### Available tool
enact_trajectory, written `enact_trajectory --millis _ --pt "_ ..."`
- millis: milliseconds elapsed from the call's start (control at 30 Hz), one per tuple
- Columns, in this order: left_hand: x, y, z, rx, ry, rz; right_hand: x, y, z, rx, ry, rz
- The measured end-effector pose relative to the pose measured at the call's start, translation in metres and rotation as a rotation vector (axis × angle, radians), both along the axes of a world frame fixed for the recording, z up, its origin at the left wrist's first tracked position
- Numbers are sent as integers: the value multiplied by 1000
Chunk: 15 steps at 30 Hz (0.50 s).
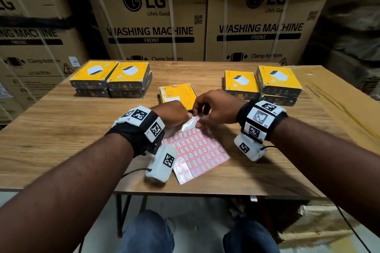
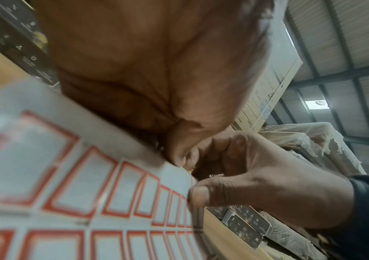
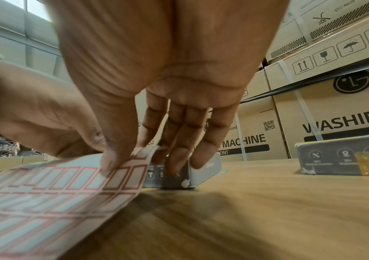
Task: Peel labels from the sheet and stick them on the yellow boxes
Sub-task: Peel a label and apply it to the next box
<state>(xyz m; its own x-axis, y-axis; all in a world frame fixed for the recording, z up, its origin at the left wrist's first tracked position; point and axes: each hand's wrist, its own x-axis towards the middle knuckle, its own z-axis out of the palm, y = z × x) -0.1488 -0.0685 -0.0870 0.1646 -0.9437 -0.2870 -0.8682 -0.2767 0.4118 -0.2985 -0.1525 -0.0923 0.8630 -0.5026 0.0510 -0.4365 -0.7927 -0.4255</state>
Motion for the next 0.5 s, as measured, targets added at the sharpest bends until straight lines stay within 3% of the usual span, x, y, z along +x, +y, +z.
enact_trajectory --millis 500 --pt "3 3 -6 60 -66 23 5 11 0 -97 -5 10"
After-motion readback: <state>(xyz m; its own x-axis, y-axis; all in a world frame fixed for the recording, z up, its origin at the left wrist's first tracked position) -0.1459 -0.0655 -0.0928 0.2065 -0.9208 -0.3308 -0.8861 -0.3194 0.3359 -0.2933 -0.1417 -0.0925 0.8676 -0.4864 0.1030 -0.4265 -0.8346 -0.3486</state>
